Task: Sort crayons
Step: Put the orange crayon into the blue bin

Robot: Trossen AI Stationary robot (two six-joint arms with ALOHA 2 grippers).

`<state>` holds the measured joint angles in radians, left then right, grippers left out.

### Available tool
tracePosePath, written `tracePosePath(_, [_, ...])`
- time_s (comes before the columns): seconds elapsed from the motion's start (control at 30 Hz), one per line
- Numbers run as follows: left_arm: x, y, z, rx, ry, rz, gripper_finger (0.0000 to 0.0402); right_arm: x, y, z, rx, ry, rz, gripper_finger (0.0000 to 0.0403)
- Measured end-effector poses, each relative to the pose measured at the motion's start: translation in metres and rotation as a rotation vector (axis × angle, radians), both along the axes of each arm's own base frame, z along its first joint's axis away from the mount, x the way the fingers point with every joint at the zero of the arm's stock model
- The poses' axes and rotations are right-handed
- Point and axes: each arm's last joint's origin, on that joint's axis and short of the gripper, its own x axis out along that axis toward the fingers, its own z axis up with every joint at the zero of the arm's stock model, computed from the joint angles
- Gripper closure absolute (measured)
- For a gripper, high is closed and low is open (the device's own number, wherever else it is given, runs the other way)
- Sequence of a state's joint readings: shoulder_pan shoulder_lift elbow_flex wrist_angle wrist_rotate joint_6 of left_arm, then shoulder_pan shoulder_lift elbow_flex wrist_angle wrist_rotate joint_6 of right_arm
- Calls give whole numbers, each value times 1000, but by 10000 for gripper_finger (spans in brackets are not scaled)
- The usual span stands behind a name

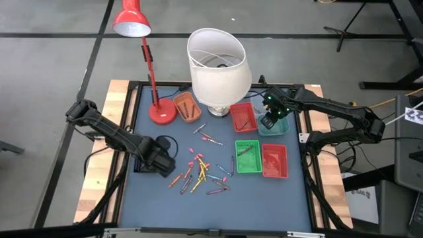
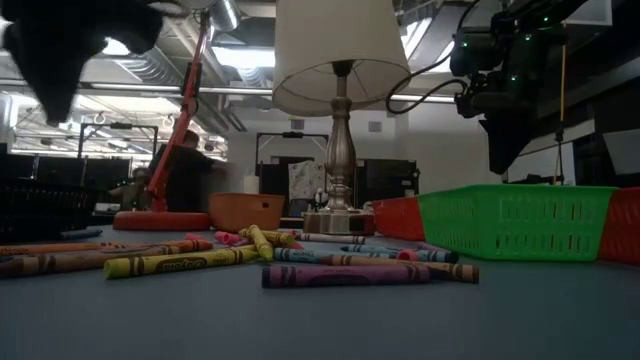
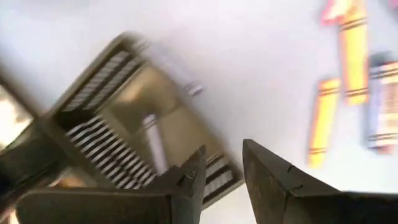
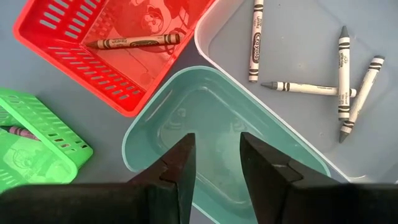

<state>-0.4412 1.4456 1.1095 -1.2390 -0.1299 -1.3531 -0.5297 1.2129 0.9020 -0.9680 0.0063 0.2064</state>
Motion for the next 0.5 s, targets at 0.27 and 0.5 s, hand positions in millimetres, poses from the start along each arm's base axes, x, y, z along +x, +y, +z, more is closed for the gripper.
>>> tracePosePath(0.27, [29,-13,-2,-23,-260,-110,313,0,0,0,0,0,0,279])
tracePosePath(0.5, [44,-22,-26,-32,-213,-134,313,0,0,0,0,0,0,279])
